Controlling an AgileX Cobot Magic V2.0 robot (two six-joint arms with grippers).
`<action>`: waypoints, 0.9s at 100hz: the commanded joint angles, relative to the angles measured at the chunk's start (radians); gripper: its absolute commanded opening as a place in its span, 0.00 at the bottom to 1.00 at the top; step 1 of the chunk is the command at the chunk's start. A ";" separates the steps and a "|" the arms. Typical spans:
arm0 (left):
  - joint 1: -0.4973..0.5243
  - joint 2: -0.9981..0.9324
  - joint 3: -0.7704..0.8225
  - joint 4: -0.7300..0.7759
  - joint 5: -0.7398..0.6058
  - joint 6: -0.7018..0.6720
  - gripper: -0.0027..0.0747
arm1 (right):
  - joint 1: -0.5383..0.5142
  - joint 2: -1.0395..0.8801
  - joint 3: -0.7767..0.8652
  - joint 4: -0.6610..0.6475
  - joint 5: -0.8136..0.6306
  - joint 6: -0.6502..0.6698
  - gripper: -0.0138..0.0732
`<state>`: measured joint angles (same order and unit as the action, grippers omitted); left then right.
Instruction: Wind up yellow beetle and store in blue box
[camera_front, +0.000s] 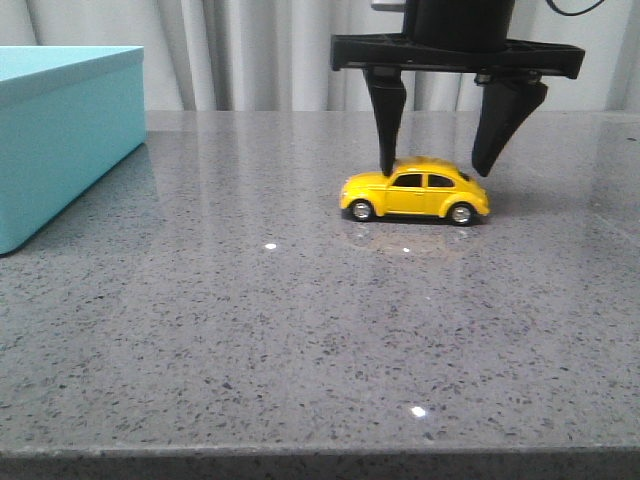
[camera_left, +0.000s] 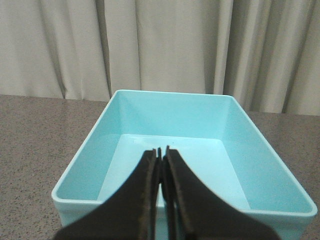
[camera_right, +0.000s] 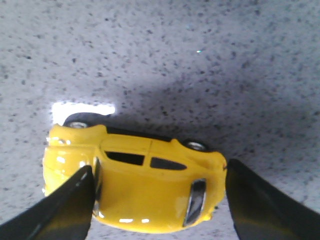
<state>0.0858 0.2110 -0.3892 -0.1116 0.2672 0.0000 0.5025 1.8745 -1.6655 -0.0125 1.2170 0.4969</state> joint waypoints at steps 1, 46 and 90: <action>-0.002 0.018 -0.037 -0.010 -0.077 -0.006 0.01 | -0.002 -0.045 -0.029 -0.065 0.049 -0.001 0.78; -0.002 0.018 -0.037 -0.010 -0.077 -0.006 0.01 | -0.005 -0.048 -0.028 -0.165 0.112 -0.002 0.78; -0.002 0.018 -0.037 -0.010 -0.077 -0.006 0.01 | -0.005 -0.092 -0.013 -0.168 0.113 -0.035 0.78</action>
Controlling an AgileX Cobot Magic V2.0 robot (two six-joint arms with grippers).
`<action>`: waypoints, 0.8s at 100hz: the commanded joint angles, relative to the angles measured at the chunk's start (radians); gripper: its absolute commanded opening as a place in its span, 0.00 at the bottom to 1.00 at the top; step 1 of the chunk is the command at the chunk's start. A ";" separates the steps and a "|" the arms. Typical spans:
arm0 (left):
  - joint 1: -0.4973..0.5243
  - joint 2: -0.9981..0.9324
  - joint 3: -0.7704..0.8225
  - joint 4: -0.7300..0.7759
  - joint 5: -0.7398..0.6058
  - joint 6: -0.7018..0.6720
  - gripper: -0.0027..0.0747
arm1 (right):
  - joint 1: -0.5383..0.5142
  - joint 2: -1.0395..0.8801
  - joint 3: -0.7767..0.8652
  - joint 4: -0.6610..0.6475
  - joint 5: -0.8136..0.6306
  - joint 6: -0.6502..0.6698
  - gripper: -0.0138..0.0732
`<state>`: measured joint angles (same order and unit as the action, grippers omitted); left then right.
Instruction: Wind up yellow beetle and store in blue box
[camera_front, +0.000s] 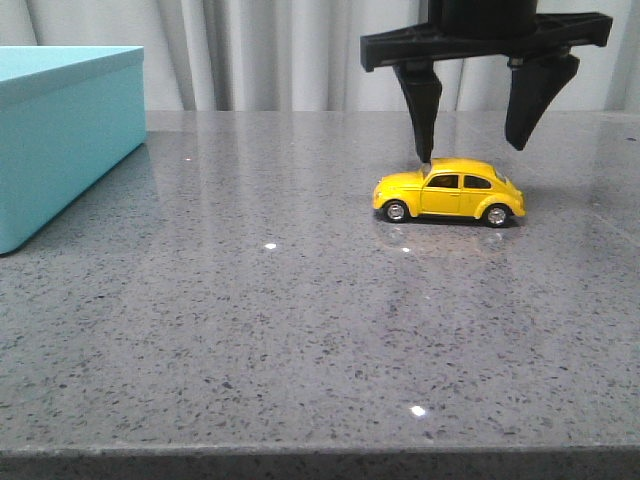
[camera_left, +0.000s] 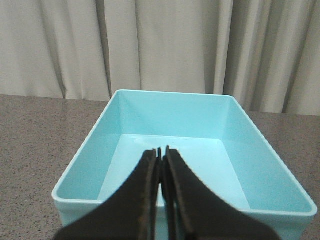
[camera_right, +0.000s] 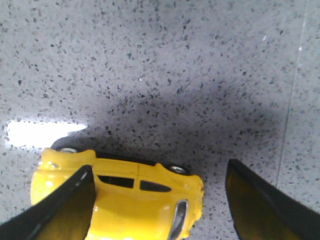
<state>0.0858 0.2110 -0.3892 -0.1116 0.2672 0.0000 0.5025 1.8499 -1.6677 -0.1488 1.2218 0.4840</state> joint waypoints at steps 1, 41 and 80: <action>-0.002 0.018 -0.037 -0.010 -0.077 -0.006 0.01 | -0.005 -0.068 -0.008 -0.033 0.108 -0.023 0.78; -0.002 0.018 -0.037 -0.010 -0.077 -0.006 0.01 | -0.067 -0.187 0.175 -0.148 0.107 -0.020 0.78; -0.002 0.018 -0.037 -0.010 -0.077 -0.006 0.01 | -0.103 -0.471 0.173 -0.139 0.073 -0.050 0.78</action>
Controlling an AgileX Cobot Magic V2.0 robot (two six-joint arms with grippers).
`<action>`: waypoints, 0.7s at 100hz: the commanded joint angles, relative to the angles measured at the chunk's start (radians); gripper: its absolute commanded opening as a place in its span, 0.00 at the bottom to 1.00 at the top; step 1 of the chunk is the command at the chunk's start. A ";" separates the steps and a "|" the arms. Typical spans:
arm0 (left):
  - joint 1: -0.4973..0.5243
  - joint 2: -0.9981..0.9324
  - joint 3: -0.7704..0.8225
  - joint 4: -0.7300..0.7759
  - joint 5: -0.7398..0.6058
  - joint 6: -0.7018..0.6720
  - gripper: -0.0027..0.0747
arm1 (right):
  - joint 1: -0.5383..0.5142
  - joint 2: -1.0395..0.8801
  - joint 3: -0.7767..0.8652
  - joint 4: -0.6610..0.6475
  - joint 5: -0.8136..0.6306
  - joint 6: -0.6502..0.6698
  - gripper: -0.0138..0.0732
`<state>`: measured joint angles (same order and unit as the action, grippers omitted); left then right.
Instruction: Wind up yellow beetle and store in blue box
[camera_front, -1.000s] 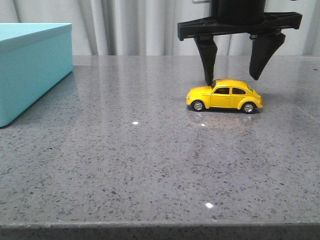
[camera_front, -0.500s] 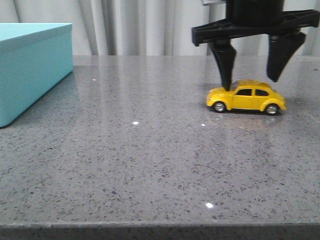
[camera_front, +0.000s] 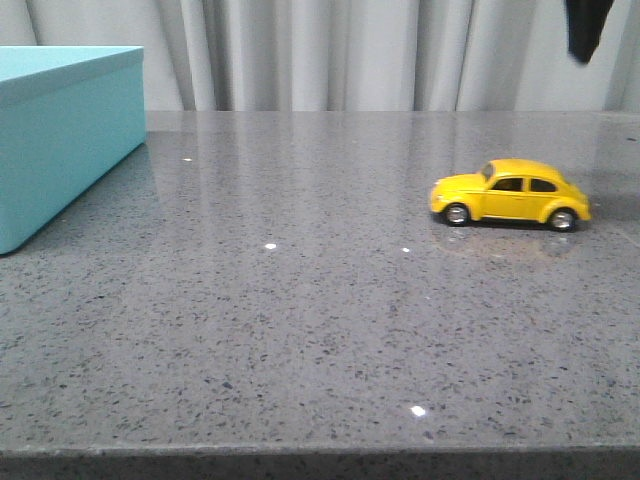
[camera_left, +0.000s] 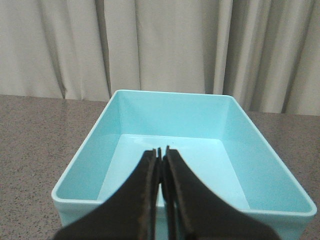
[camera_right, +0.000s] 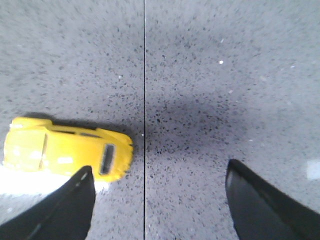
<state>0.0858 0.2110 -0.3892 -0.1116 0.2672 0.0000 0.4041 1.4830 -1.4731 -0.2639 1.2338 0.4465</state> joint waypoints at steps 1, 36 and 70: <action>-0.002 0.018 -0.037 -0.010 -0.077 -0.006 0.01 | -0.005 -0.110 -0.021 -0.022 0.059 -0.012 0.78; -0.002 0.019 -0.035 -0.018 -0.078 -0.006 0.01 | 0.007 -0.385 0.008 -0.019 -0.062 -0.022 0.78; -0.044 0.136 -0.113 -0.019 0.030 0.000 0.01 | 0.007 -0.603 0.225 0.025 -0.169 -0.022 0.20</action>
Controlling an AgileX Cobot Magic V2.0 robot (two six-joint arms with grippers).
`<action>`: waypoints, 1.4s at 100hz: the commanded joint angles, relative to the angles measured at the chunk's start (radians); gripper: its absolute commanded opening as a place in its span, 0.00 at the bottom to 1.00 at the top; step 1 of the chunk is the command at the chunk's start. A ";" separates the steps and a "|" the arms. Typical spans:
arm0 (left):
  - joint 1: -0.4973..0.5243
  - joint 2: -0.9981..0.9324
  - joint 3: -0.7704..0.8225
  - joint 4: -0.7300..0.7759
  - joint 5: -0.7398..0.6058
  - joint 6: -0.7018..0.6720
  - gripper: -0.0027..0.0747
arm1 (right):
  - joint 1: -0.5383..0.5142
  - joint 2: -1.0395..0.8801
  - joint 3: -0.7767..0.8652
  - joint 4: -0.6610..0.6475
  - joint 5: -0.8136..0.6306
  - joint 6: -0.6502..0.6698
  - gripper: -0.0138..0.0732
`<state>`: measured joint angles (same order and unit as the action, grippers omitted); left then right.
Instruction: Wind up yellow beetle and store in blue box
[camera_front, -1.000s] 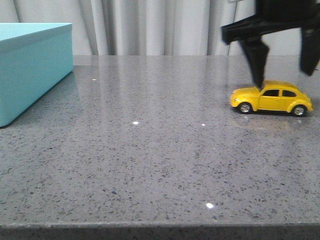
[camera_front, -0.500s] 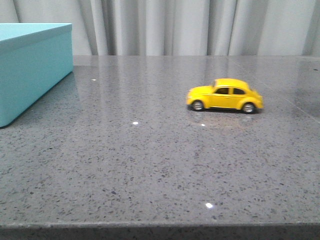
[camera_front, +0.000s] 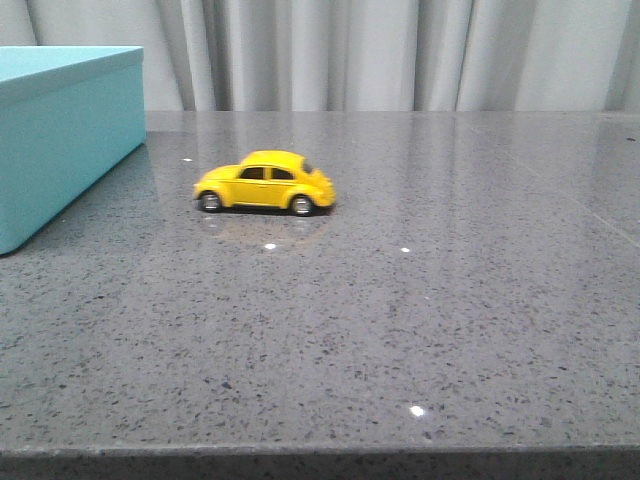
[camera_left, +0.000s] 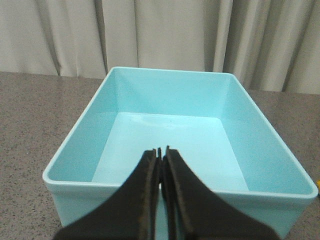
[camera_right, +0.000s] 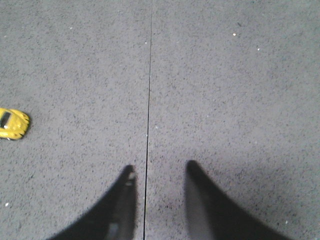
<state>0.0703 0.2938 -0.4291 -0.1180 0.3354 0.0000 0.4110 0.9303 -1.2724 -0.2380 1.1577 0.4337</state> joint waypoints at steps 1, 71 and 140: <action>-0.031 0.061 -0.082 -0.013 -0.032 0.000 0.01 | 0.000 -0.054 0.028 0.002 -0.096 -0.009 0.19; -0.404 0.738 -0.666 -0.008 0.290 0.490 0.83 | 0.000 -0.210 0.176 0.111 -0.164 -0.009 0.08; -0.547 1.351 -1.170 -0.001 0.637 0.977 0.82 | 0.000 -0.210 0.176 0.111 -0.182 -0.020 0.08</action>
<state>-0.4606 1.6450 -1.5641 -0.1123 0.9948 0.9381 0.4110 0.7220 -1.0738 -0.1142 1.0436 0.4265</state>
